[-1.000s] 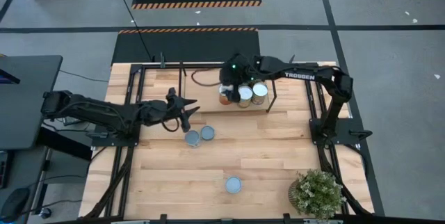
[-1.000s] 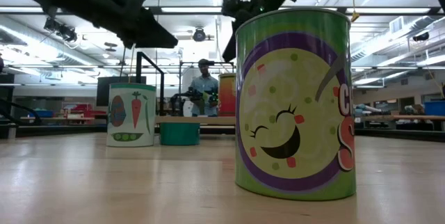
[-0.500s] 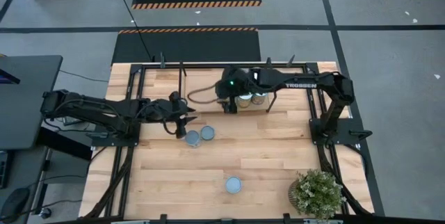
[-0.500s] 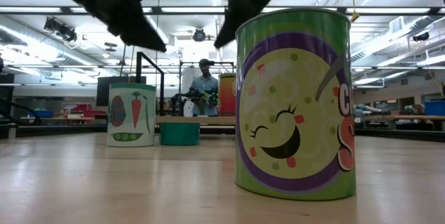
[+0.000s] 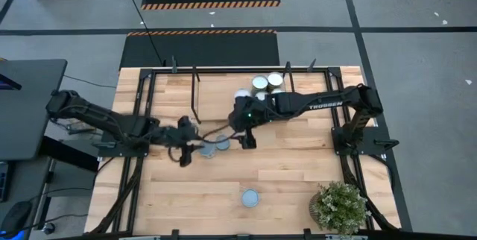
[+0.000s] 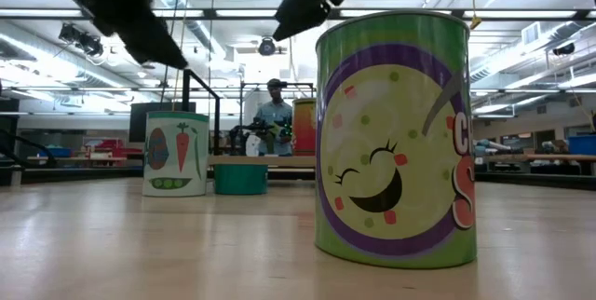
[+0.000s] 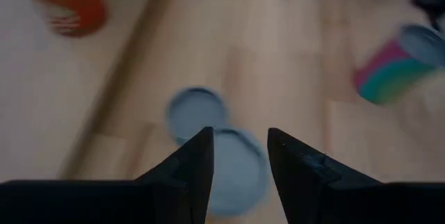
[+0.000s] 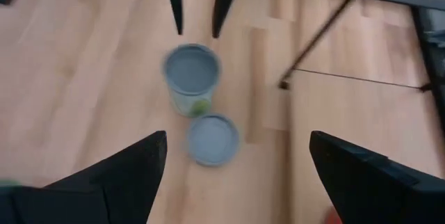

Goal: Pick and place cans onto a shelf
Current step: Put the canned mixed vegetables food on the shelf

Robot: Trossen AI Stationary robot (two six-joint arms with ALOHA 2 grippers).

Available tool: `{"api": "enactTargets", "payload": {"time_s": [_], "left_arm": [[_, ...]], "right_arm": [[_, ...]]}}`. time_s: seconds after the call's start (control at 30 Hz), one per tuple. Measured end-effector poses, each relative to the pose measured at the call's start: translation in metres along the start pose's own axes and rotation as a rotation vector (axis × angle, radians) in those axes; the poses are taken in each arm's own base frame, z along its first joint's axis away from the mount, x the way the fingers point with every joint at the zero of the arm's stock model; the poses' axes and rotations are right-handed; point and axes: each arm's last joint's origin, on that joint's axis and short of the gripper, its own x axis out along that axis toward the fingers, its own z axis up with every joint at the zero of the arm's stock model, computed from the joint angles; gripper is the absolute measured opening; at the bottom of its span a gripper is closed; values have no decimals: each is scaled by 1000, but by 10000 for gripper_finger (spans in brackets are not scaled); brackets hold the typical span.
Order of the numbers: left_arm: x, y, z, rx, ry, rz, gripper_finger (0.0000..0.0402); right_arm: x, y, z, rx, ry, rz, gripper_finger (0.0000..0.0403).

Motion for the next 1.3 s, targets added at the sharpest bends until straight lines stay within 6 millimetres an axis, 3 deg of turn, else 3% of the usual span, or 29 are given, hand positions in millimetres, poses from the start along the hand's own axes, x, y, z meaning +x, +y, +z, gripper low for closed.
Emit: {"api": "enactTargets", "payload": {"time_s": [0.27,0.43,0.57,0.7,0.97,1.3], "left_arm": [[-8,-27,-17,105,38,-32,158],[-9,-28,-31,18,148,5,221],[1,-29,-47,-73,222,48,278],[17,-27,-56,-116,276,121,311],[49,-23,-58,-99,303,145,315],[59,-15,-45,-75,198,154,316]], "right_arm": [[-3,40,1,45,34,-65,361],[-8,66,-11,47,158,-76,361],[-13,78,-20,8,244,-164,361],[-16,83,-25,-10,287,-213,361],[-15,84,-28,25,303,-224,361],[-9,89,-39,25,337,-224,359]]}}
